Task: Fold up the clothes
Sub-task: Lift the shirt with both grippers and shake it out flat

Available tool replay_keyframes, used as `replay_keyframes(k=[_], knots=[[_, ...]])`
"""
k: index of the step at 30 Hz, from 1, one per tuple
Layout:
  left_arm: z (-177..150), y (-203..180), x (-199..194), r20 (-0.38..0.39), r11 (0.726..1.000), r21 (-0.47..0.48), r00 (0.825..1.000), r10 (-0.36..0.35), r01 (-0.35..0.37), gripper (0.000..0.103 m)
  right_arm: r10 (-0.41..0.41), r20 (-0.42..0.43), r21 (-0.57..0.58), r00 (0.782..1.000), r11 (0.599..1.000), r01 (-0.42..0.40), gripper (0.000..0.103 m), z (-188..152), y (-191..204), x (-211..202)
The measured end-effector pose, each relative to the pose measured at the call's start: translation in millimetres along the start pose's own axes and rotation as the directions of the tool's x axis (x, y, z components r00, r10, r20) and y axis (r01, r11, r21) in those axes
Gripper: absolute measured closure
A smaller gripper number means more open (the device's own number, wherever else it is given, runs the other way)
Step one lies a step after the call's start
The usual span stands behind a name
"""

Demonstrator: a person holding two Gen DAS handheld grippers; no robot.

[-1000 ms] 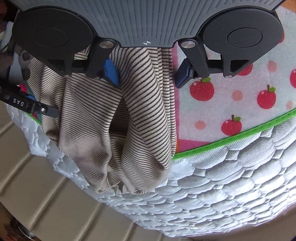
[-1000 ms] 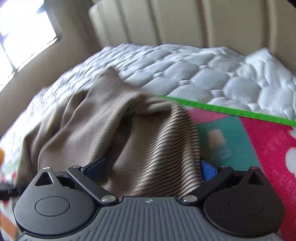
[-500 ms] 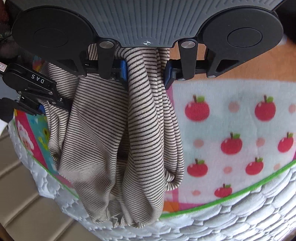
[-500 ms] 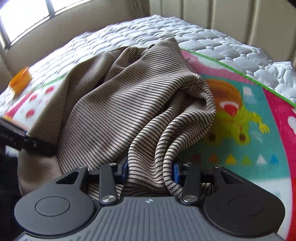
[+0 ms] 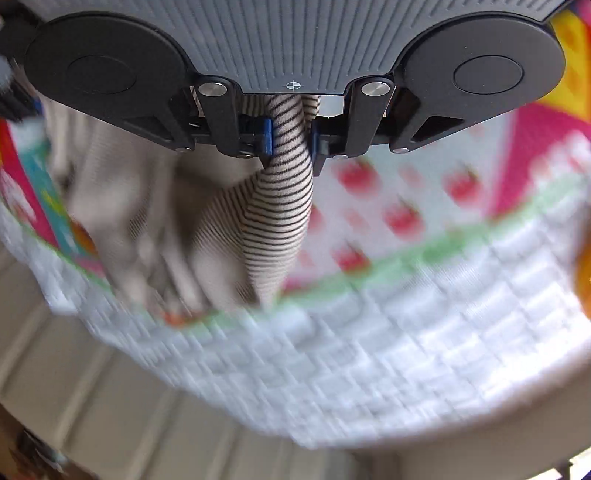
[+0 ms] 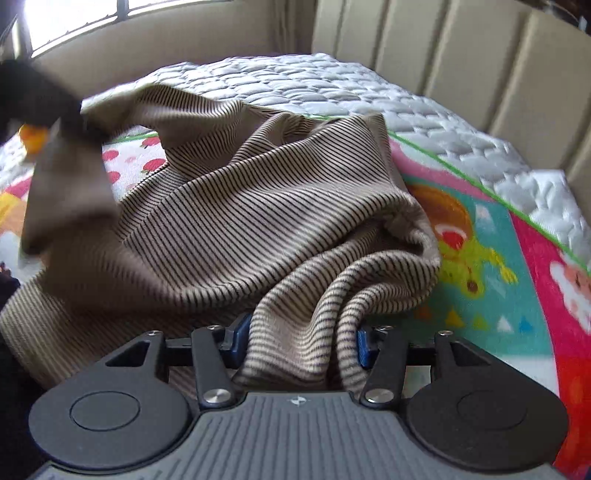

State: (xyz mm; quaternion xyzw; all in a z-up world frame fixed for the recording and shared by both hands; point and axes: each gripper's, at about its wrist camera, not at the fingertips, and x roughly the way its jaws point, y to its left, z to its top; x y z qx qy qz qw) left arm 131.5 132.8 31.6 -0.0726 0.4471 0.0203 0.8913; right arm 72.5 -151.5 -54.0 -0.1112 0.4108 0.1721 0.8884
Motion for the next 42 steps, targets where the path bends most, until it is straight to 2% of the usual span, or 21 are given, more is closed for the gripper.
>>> replay_keyframes(k=[2, 6, 8, 9, 12, 13, 16, 20, 23, 25, 28, 29, 30, 31, 33, 35, 36, 38, 39, 40, 42], knots=[[15, 30, 7, 0.01, 0.998, -0.044, 0.999, 0.044, -0.043, 0.084, 0.001, 0.013, -0.051, 1.0, 0.999, 0.0, 0.051, 7, 2, 12], [41, 88, 20, 0.013, 0.984, -0.131, 0.992, 0.124, -0.121, 0.076, 0.006, 0.009, -0.08, 1.0, 0.997, -0.005, 0.037, 25, -4, 28], [38, 110, 30, -0.05, 0.979, -0.172, 0.993, 0.104, -0.111, 0.065, -0.005, -0.005, -0.096, 1.0, 0.995, 0.005, 0.034, 31, -10, 30], [35, 121, 33, -0.081, 0.976, -0.2, 0.994, 0.076, -0.091, 0.055, -0.027, -0.004, -0.105, 1.0, 0.994, 0.026, 0.034, 33, -13, 28], [21, 146, 29, -0.095, 0.964, -0.265, 0.995, -0.009, -0.016, 0.039, -0.063, 0.05, -0.131, 0.997, 0.989, 0.069, 0.034, 31, -17, -3], [16, 150, 22, -0.077, 0.963, -0.269, 0.997, -0.026, 0.004, 0.032, -0.052, 0.075, -0.146, 0.996, 0.987, 0.063, 0.034, 30, -15, -16], [5, 153, 5, -0.029, 0.959, -0.276, 0.997, -0.073, 0.063, 0.027, 0.063, 0.072, -0.132, 0.995, 0.99, -0.053, 0.041, 32, -9, -43], [1, 131, -5, 0.028, 0.955, -0.266, 0.991, -0.131, 0.134, 0.023, 0.217, 0.023, 0.032, 0.976, 0.976, -0.218, 0.043, 42, 2, -35], [6, 100, -14, 0.094, 0.956, -0.242, 0.985, -0.145, 0.164, 0.018, 0.204, 0.033, 0.185, 0.978, 0.961, -0.207, 0.043, 48, 3, -6], [14, 83, -16, 0.146, 0.929, -0.318, 0.978, -0.15, 0.19, 0.013, 0.181, 0.026, 0.29, 0.983, 0.94, -0.18, 0.042, 49, -2, 20], [20, 65, -8, 0.225, 0.819, -0.518, 0.963, -0.147, 0.246, 0.009, 0.245, 0.033, 0.474, 0.969, 0.85, -0.231, 0.043, 47, -11, 49], [20, 60, -4, 0.249, 0.781, -0.565, 0.957, -0.147, 0.267, 0.009, 0.299, 0.063, 0.505, 0.952, 0.813, -0.289, 0.055, 49, -12, 51], [19, 55, 2, 0.268, 0.767, -0.574, 0.951, -0.156, 0.288, 0.009, 0.358, 0.089, 0.518, 0.93, 0.781, -0.35, 0.068, 54, -12, 51], [16, 51, 9, 0.291, 0.771, -0.554, 0.941, -0.173, 0.314, 0.008, 0.382, 0.115, 0.511, 0.917, 0.769, -0.384, 0.071, 63, -15, 50], [8, 46, 20, 0.31, 0.815, -0.475, 0.93, -0.197, 0.331, 0.008, 0.402, 0.177, 0.496, 0.898, 0.752, -0.434, 0.09, 84, -27, 44], [5, 44, 36, 0.237, 0.854, -0.416, 0.944, -0.229, 0.312, 0.008, 0.337, 0.266, 0.513, 0.903, 0.744, -0.428, 0.091, 107, -57, 40], [6, 44, 44, 0.204, 0.857, -0.39, 0.939, -0.276, 0.337, 0.007, 0.269, 0.303, 0.523, 0.914, 0.755, -0.395, 0.091, 118, -74, 39], [11, 44, 58, 0.17, 0.845, -0.35, 0.914, -0.368, 0.405, 0.005, 0.091, 0.323, 0.552, 0.942, 0.791, -0.266, 0.093, 131, -110, 40], [13, 45, 62, 0.17, 0.841, -0.347, 0.91, -0.379, 0.415, 0.005, 0.0, 0.329, 0.567, 0.944, 0.799, -0.198, 0.093, 137, -129, 41], [15, 46, 66, 0.169, 0.839, -0.344, 0.906, -0.387, 0.422, 0.005, -0.077, 0.304, 0.585, 0.95, 0.802, -0.122, 0.093, 140, -145, 46], [18, 50, 73, 0.157, 0.836, -0.343, 0.904, -0.398, 0.428, 0.005, -0.161, 0.233, 0.555, 0.959, 0.832, 0.004, 0.092, 141, -158, 49]])
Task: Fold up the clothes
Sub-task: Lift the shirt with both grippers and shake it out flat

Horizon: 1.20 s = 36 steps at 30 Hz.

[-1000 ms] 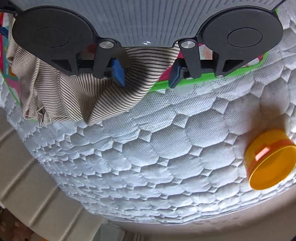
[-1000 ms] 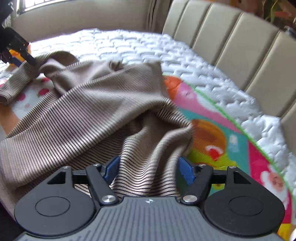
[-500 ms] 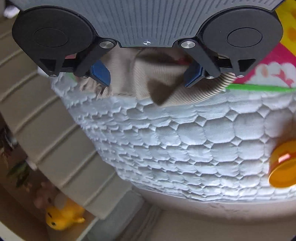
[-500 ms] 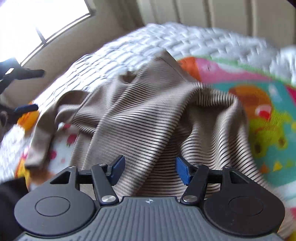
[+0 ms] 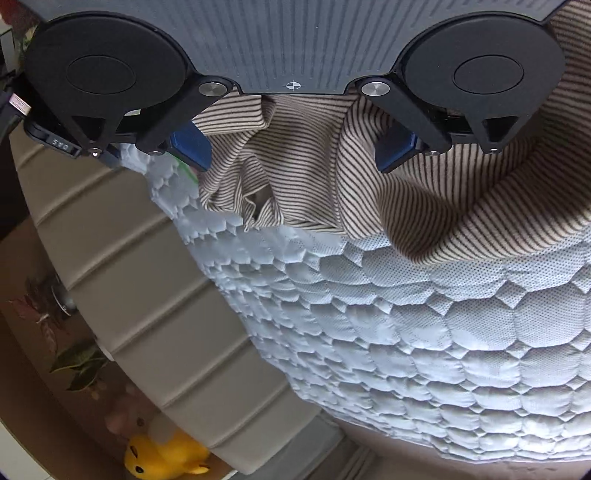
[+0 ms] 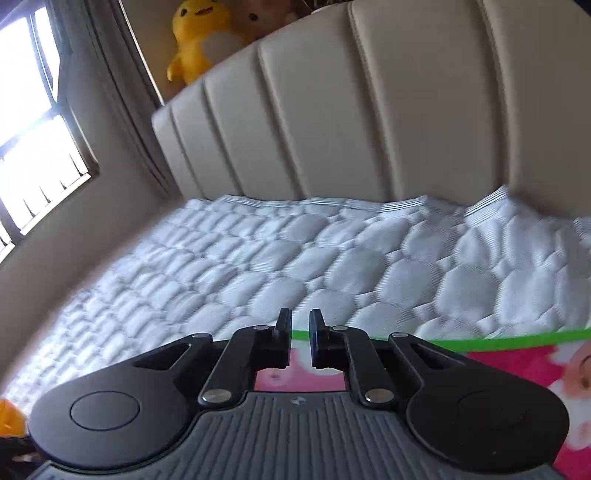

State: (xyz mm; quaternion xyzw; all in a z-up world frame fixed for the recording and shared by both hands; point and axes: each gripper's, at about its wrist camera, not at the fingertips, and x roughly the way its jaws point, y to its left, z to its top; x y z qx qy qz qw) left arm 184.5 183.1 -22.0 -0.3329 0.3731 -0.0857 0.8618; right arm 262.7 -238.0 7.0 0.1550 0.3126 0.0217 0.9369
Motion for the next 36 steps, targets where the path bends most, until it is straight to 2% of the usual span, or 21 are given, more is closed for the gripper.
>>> replay_keyframes(k=[2, 4, 6, 8, 11, 12, 13, 14, 15, 16, 18, 20, 22, 24, 25, 27, 29, 31, 33, 36], knots=[[3, 9, 2, -0.006, 1.0, -0.016, 1.0, 0.011, -0.011, 0.005, 0.022, -0.038, -0.134, 0.999, 0.991, -0.027, 0.092, -8, 9, -8], [6, 18, 3, 0.003, 0.999, -0.032, 0.999, 0.038, -0.038, 0.005, 0.088, -0.119, -0.249, 0.989, 0.962, -0.115, 0.08, -29, 29, -21], [8, 22, 3, 0.02, 0.996, -0.03, 0.997, 0.079, -0.079, 0.005, 0.175, -0.194, -0.307, 0.965, 0.924, -0.229, 0.042, -54, 54, -37], [9, 24, 3, 0.026, 0.995, -0.032, 0.996, 0.091, -0.09, 0.005, 0.225, -0.249, -0.368, 0.942, 0.878, -0.307, 0.037, -79, 79, -49], [9, 21, 0, 0.028, 0.997, -0.017, 0.997, 0.073, -0.072, 0.004, 0.215, -0.305, -0.462, 0.928, 0.819, -0.342, 0.031, -112, 114, -38], [9, 21, -1, 0.03, 0.998, -0.014, 0.997, 0.069, -0.068, 0.004, 0.206, -0.333, -0.479, 0.92, 0.803, -0.354, 0.039, -120, 121, -30], [9, 20, -2, 0.032, 0.998, -0.014, 0.998, 0.062, -0.061, 0.004, 0.198, -0.365, -0.501, 0.91, 0.782, -0.371, 0.052, -127, 131, -22], [9, 21, -2, 0.035, 0.999, -0.015, 0.998, 0.051, -0.051, 0.004, 0.183, -0.361, -0.548, 0.914, 0.751, -0.367, 0.077, -130, 140, -20], [9, 21, -3, 0.038, 0.999, -0.017, 0.998, 0.04, -0.039, 0.003, 0.169, -0.353, -0.596, 0.92, 0.718, -0.36, 0.089, -133, 149, -18], [9, 21, -3, 0.039, 0.999, -0.02, 0.999, 0.026, -0.025, 0.003, 0.168, -0.311, -0.656, 0.935, 0.674, -0.339, 0.091, -129, 155, -22], [10, 21, -4, 0.042, 1.0, -0.027, 0.999, -0.002, 0.003, 0.001, 0.145, -0.184, -0.752, 0.972, 0.617, -0.234, 0.093, -108, 155, -25], [10, 20, -3, 0.038, 0.999, -0.03, 0.999, -0.026, 0.027, 0.0, 0.041, -0.038, -0.785, 0.998, 0.617, -0.055, 0.093, -73, 135, -16], [9, 19, 0, 0.024, 0.999, -0.027, 0.999, -0.023, 0.024, 0.0, -0.065, 0.112, -0.79, 0.992, 0.6, 0.129, 0.093, -38, 114, -6], [9, 21, 4, 0.013, 1.0, -0.029, 1.0, 0.007, -0.006, 0.0, -0.197, 0.203, -0.778, 0.959, 0.562, 0.28, 0.094, -13, 84, 15], [9, 25, 6, 0.012, 0.999, -0.042, 1.0, 0.019, -0.019, 0.0, -0.251, 0.202, -0.758, 0.947, 0.572, 0.313, 0.094, -4, 69, 25], [12, 32, 6, 0.026, 0.997, -0.073, 0.999, 0.042, -0.04, 0.0, -0.312, 0.135, -0.724, 0.94, 0.617, 0.308, 0.094, 4, 38, 43], [16, 40, 5, 0.053, 0.993, -0.102, 0.996, 0.072, -0.066, 0.0, -0.358, 0.105, -0.748, 0.928, 0.587, 0.311, 0.095, -11, 26, 57], [21, 44, 2, 0.106, 0.986, -0.093, 0.983, 0.152, -0.142, 0.0, -0.405, 0.07, -0.773, 0.912, 0.555, 0.306, 0.095, -29, 16, 72], [24, 47, -2, 0.155, 0.968, -0.074, 0.956, 0.249, -0.24, 0.0, -0.451, 0.006, -0.783, 0.892, 0.554, 0.285, 0.095, -50, 6, 84], [28, 59, -4, 0.155, 0.958, -0.113, 0.948, 0.279, -0.264, 0.0, -0.443, 0.0, -0.758, 0.897, 0.584, 0.288, 0.093, -61, 0, 78]])
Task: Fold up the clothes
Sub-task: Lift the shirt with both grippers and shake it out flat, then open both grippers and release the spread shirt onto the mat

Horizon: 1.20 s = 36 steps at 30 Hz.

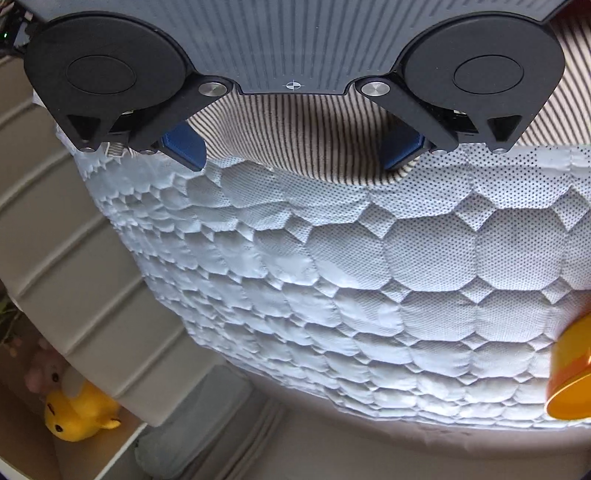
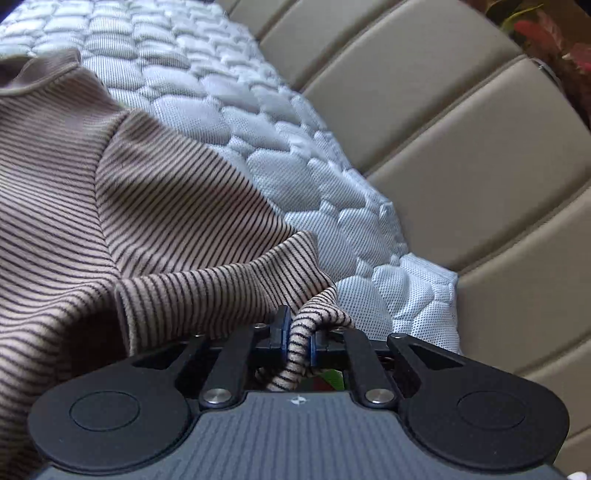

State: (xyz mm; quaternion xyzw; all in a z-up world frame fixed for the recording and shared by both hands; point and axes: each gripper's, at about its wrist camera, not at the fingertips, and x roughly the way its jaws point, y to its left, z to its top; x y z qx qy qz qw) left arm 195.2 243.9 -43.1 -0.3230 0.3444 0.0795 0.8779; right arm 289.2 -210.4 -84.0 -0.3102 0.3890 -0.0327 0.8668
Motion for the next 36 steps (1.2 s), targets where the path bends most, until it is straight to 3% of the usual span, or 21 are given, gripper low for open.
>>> replay_keyframes(k=[2, 4, 6, 7, 13, 16, 19, 20, 21, 22, 24, 27, 29, 33, 36], knots=[[1, 2, -1, 0.003, 1.0, -0.006, 1.0, 0.005, -0.005, 0.0, 0.064, 0.012, 0.106, 0.998, 0.992, -0.065, 0.09, 4, -15, -15], [1, -1, -3, 0.009, 1.0, 0.009, 1.0, -0.002, 0.002, 0.0, 0.107, 0.074, 0.172, 0.991, 0.978, -0.119, 0.075, 9, -31, -41], [0, -3, -2, 0.008, 1.0, 0.012, 1.0, -0.008, 0.008, 0.0, 0.117, 0.146, 0.143, 0.982, 0.98, -0.138, 0.048, 7, -37, -72], [0, -3, -1, 0.002, 1.0, 0.006, 1.0, -0.008, 0.008, 0.0, 0.142, 0.166, 0.123, 0.976, 0.979, -0.164, 0.047, 4, -37, -83], [-6, -9, -5, -0.012, 0.999, 0.003, 0.999, -0.037, 0.037, 0.0, 0.267, 0.17, 0.026, 0.949, 0.961, -0.275, 0.047, -30, -11, -124], [-13, -18, -9, -0.037, 0.997, 0.048, 0.997, -0.066, 0.068, 0.0, 0.355, 0.136, 0.157, 0.925, 0.914, -0.374, 0.047, -56, -11, -131], [-26, -28, -15, -0.068, 0.994, 0.08, 0.996, -0.065, 0.07, 0.0, 0.46, 0.101, 0.295, 0.882, 0.833, -0.468, 0.047, -90, -11, -132], [-30, -31, -17, -0.079, 0.994, 0.089, 0.995, -0.064, 0.071, 0.0, 0.495, 0.093, 0.341, 0.864, 0.8, -0.494, 0.052, -101, -11, -133], [-35, -35, -20, -0.093, 0.993, 0.097, 0.994, -0.063, 0.072, 0.0, 0.514, 0.081, 0.343, 0.854, 0.79, -0.508, 0.068, -111, -5, -134], [-42, -42, -25, -0.116, 0.991, 0.107, 0.991, -0.068, 0.081, 0.0, 0.512, 0.08, 0.325, 0.855, 0.797, -0.508, 0.076, -119, 2, -138], [-60, -57, -36, -0.171, 0.982, 0.142, 0.98, -0.101, 0.125, 0.0, 0.493, 0.09, 0.282, 0.865, 0.821, -0.497, 0.085, -130, 15, -149], [-96, -79, -54, -0.262, 0.956, 0.221, 0.956, -0.133, 0.194, 0.0, 0.499, 0.106, 0.336, 0.86, 0.796, -0.504, 0.091, -137, 8, -159], [-122, -89, -66, -0.304, 0.931, 0.303, 0.947, -0.106, 0.201, 0.0, 0.494, 0.104, 0.349, 0.863, 0.795, -0.497, 0.092, -146, 2, -165], [-146, -93, -62, -0.268, 0.881, 0.47, 0.959, 0.093, 0.046, 0.0, 0.509, 0.078, 0.416, 0.857, 0.765, -0.492, 0.092, -172, -9, -169], [-137, -78, -55, -0.234, 0.892, 0.447, 0.954, 0.189, -0.067, 0.0, 0.466, 0.083, 0.426, 0.881, 0.783, -0.454, 0.09, -171, -9, -171]])
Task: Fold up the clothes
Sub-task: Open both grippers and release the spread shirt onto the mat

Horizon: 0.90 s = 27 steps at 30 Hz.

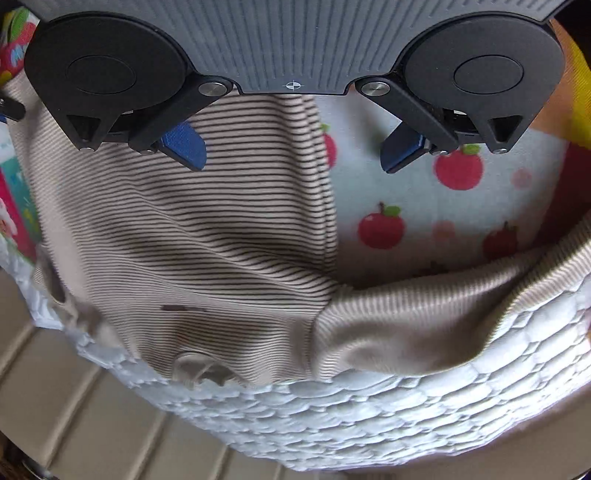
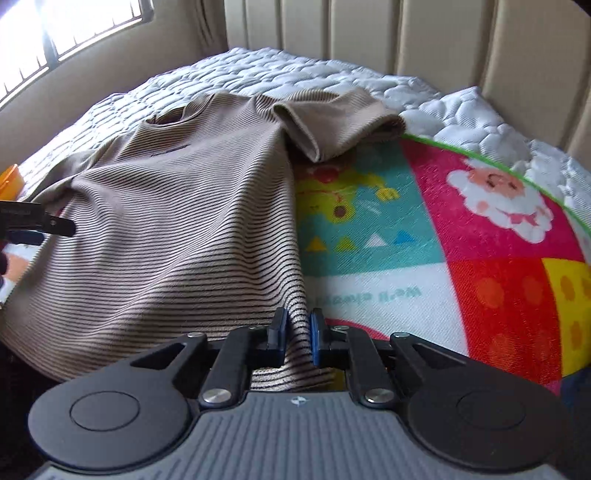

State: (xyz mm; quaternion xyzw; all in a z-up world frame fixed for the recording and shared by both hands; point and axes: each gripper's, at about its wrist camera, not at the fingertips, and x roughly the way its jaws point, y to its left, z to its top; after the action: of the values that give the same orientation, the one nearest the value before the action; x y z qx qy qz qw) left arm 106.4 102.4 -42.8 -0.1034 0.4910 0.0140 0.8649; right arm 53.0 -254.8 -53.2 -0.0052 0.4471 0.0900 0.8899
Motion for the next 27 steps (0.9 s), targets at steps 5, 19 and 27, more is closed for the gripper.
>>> replay_keyframes(k=[5, 19, 27], knots=[[10, 42, -26, -0.018, 0.983, -0.178, 0.999, 0.044, -0.047, 0.0, -0.076, 0.07, -0.078, 0.995, 0.994, 0.082, 0.077, -3, 21, 2], [18, 140, -126, 0.188, 0.857, 0.405, 0.947, 0.261, -0.317, 0.024, 0.126, 0.186, -0.168, 0.974, 0.981, -0.095, 0.045, 1, 53, -5], [14, 138, -72, 0.192, 0.756, 0.501, 0.906, 0.376, -0.42, 0.046, 0.11, 0.136, -0.179, 0.985, 0.98, -0.085, 0.039, -5, 57, 7]])
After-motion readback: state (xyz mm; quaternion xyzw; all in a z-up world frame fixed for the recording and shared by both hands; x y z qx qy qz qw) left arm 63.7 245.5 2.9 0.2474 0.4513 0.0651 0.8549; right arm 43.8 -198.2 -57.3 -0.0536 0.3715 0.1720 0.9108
